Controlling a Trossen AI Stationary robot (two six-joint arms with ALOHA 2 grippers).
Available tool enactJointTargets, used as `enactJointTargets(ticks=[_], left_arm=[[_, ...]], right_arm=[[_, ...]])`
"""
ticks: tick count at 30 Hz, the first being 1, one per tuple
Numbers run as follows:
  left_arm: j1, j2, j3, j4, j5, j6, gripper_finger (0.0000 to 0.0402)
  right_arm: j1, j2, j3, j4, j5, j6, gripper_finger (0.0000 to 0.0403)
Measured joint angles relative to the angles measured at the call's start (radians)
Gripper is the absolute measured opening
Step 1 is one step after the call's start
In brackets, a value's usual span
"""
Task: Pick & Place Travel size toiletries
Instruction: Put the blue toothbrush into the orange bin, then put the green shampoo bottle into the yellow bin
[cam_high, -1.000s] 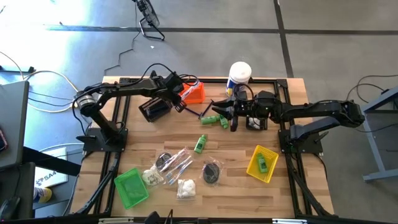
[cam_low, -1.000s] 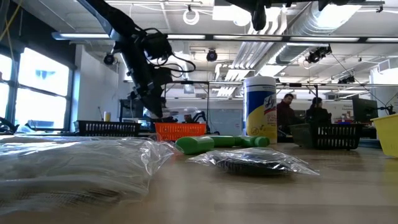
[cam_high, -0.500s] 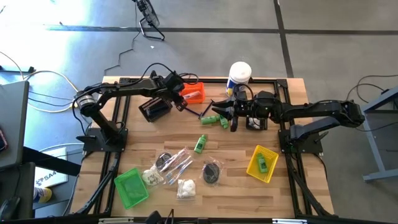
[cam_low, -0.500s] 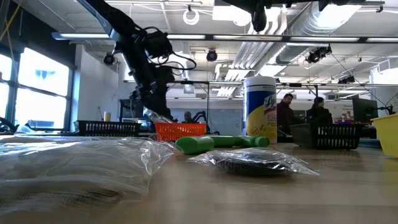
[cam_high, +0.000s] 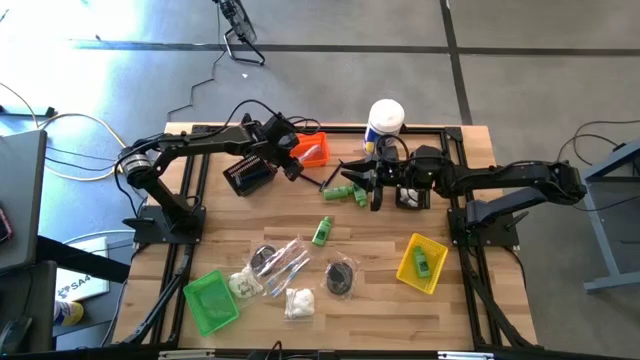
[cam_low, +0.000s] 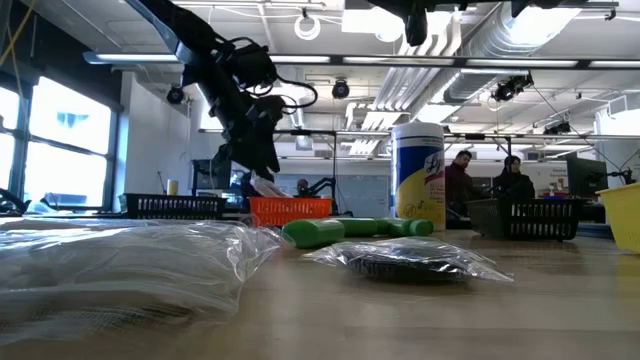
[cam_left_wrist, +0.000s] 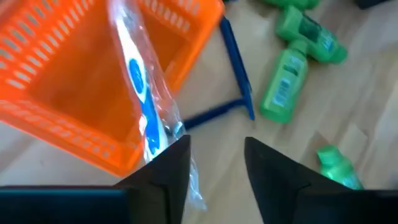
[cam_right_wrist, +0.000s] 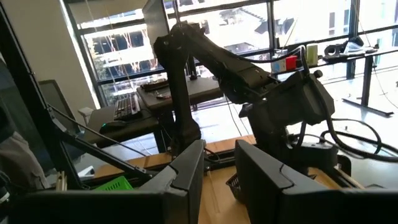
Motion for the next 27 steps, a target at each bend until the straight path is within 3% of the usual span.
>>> enactJointTargets(ticks=[5,13,19,25,27], left_arm=[[0.0,0.0,0.049,0.001,0.037,0.0,0.0082],[-0.034,-0.017,0.169,-0.039,0.064,0.072,0.0009],[-0.08,-0.071,0.198,-0.036,-0.016,0.1,0.0005],[-0.079,-0.092,0.197,-0.044,-0.039,0.099,0.0001],[-0.079,-0.09,0.197,-0.046,-0.039,0.099,0.0001]], right_arm=[[0.0,0.0,0.0,0.042,-0.021,-0.016,0.0085],[0.0,0.0,0.0,0.201,-0.165,-0.004,0.0085],[0.0,0.0,0.0,0.221,-0.174,0.003,0.0075],[0.0,0.0,0.0,0.222,-0.174,0.008,0.0011],[0.001,0.0,0.0,0.222,-0.163,0.011,0.0006]])
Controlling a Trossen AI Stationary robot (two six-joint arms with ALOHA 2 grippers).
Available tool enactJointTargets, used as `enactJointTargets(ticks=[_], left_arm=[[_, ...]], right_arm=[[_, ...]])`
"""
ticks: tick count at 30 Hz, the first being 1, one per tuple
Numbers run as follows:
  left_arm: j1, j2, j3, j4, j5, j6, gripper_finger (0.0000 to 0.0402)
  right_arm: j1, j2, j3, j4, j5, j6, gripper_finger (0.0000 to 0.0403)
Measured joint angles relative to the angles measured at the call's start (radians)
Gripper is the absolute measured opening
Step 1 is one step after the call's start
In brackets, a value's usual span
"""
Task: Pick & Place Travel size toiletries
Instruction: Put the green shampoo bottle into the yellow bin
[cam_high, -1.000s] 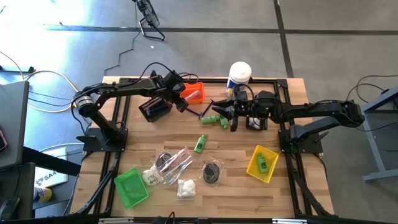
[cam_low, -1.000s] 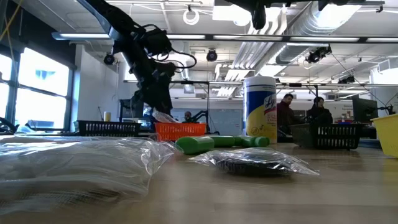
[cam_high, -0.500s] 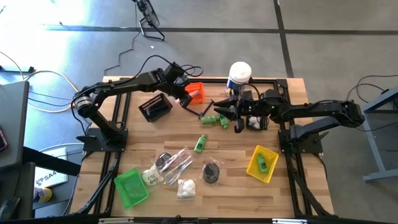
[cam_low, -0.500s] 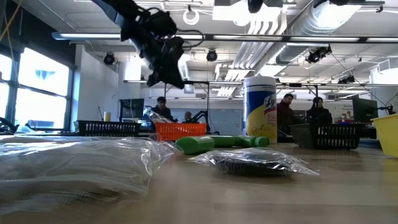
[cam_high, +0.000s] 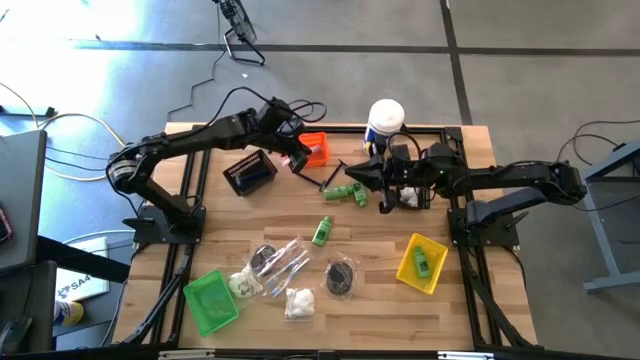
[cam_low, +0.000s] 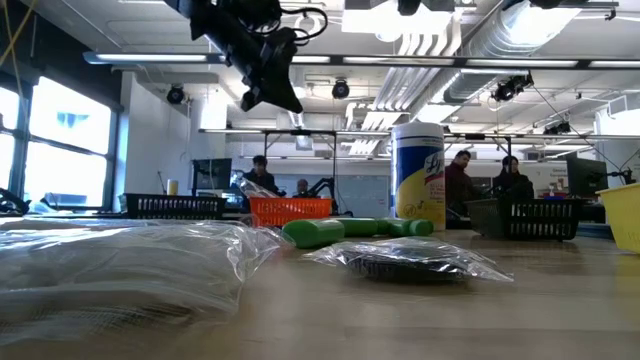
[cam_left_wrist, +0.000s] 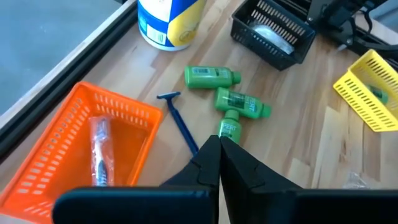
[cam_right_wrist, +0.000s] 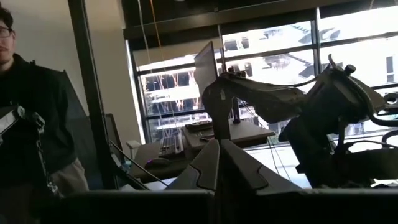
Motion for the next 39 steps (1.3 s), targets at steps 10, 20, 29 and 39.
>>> enactJointTargets(ticks=[10,20,29,39], left_arm=[[0.0,-0.005,0.0,0.004,0.0,-0.026,0.0001],[-0.014,-0.023,0.0,0.003,0.01,-0.055,0.0001],[-0.052,-0.039,-0.002,0.0,-0.018,-0.017,0.0001],[-0.237,-0.272,-0.235,0.204,-0.141,0.036,0.0]], right_arm=[[0.014,0.0,0.0,0.007,-0.044,0.02,0.0003],[0.011,0.0,0.0,0.007,-0.074,0.015,0.0003],[0.011,0.0,0.0,-0.002,-0.071,0.015,0.0003],[0.011,0.0,0.0,-0.069,0.015,0.017,0.0003]])
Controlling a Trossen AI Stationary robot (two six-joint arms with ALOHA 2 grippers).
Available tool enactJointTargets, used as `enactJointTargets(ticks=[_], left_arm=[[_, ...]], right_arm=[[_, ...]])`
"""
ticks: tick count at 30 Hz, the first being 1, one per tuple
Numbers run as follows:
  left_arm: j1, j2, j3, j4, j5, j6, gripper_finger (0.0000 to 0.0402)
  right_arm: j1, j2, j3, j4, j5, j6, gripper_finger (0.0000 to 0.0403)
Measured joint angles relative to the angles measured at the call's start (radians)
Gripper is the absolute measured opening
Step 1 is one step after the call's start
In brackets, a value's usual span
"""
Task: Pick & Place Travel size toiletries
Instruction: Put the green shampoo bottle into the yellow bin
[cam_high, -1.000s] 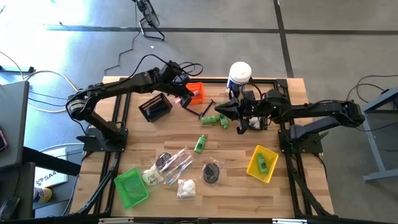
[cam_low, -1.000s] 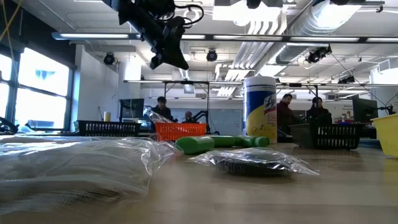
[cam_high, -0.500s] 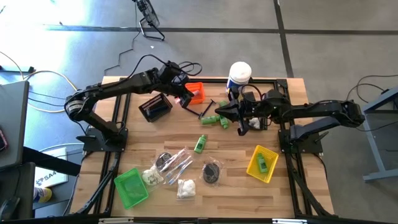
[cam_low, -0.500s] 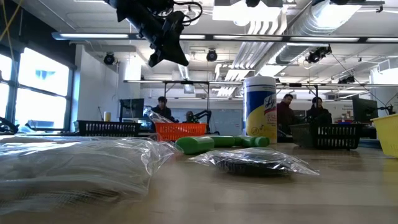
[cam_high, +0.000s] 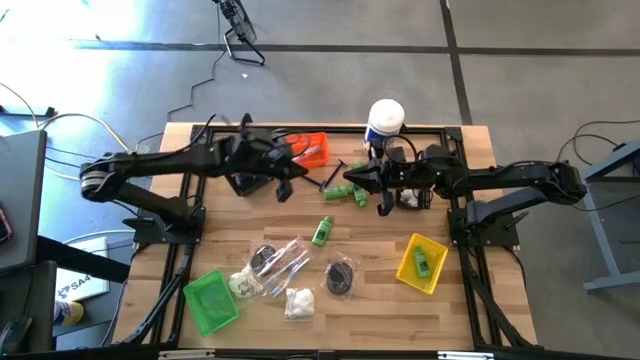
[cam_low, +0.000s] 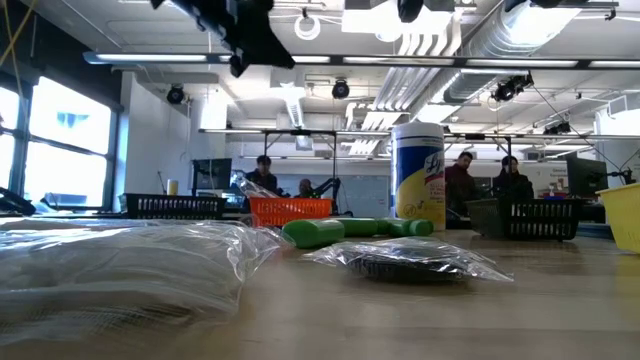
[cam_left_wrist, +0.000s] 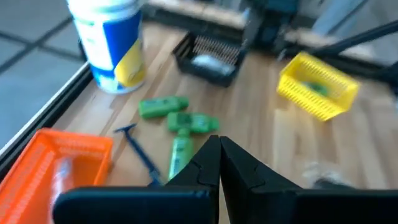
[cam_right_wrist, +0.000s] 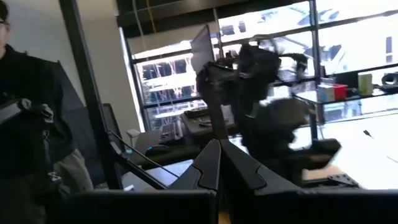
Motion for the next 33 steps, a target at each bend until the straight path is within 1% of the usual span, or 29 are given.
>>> enactJointTargets(ticks=[5,9,11,17,21,23,28,33], left_arm=[[-0.034,-0.154,-0.175,0.129,0.03,-0.036,0.0],[-0.062,-0.287,-0.284,0.205,0.03,-0.037,0.0],[-0.076,-0.343,-0.327,0.223,0.03,-0.037,0.0],[-0.123,-0.483,-0.395,0.222,-0.03,-0.048,0.0],[-0.17,-0.536,-0.411,0.216,-0.031,-0.048,0.0],[-0.199,-0.548,-0.416,0.217,-0.048,-0.057,0.0],[-0.302,-0.551,-0.426,0.215,-0.157,-0.077,0.0],[-0.416,-0.525,-0.426,0.216,-0.26,-0.112,0.0]], right_arm=[[0.0,0.0,0.0,-0.019,0.031,-0.001,0.0002],[0.0,0.0,0.0,-0.024,0.046,-0.001,0.0002],[0.0,0.0,0.0,-0.031,0.046,-0.001,0.0002],[0.0,0.0,0.0,-0.05,0.06,-0.001,0.0002],[0.0,0.0,0.0,-0.053,0.069,-0.001,0.0002],[0.0,0.0,0.0,-0.055,0.068,-0.001,0.0002],[0.0,0.0,0.0,-0.087,0.056,-0.001,0.0002],[0.001,0.0,0.0,-0.135,0.034,0.009,0.0002]])
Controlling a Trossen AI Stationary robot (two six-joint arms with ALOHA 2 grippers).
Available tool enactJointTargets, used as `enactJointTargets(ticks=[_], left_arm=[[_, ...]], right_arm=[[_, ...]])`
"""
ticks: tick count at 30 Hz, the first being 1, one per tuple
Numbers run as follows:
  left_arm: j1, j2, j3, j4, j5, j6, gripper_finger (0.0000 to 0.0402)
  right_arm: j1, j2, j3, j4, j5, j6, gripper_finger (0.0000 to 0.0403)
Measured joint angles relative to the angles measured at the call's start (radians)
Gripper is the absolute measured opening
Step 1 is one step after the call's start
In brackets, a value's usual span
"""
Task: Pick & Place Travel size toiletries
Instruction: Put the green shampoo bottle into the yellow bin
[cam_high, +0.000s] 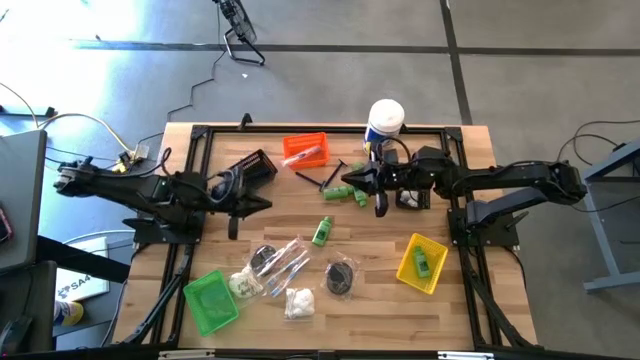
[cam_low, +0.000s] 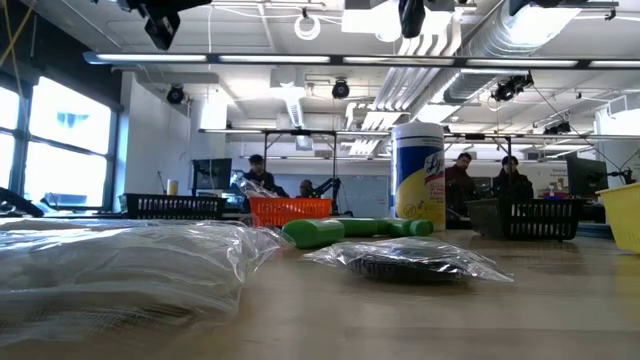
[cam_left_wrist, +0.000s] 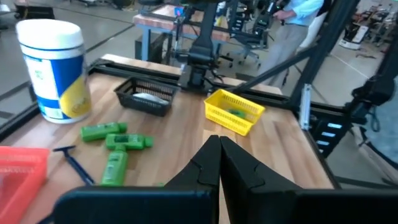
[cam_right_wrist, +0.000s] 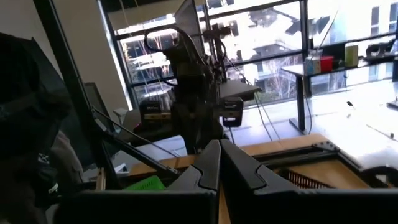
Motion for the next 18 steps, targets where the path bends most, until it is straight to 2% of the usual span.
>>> enactJointTargets(ticks=[4,8,18], left_arm=[[-0.08,0.033,0.0,0.003,-0.064,-0.019,0.0],[-0.138,0.073,0.0,0.002,-0.14,-0.047,0.0],[-0.172,0.102,0.0,0.008,-0.174,-0.061,0.0]], right_arm=[[0.013,0.0,0.0,-0.098,-0.023,0.054,0.0002],[0.042,0.0,0.0,-0.179,-0.022,0.043,0.0002],[0.1,0.019,0.001,-0.209,0.038,0.047,0.0002]])
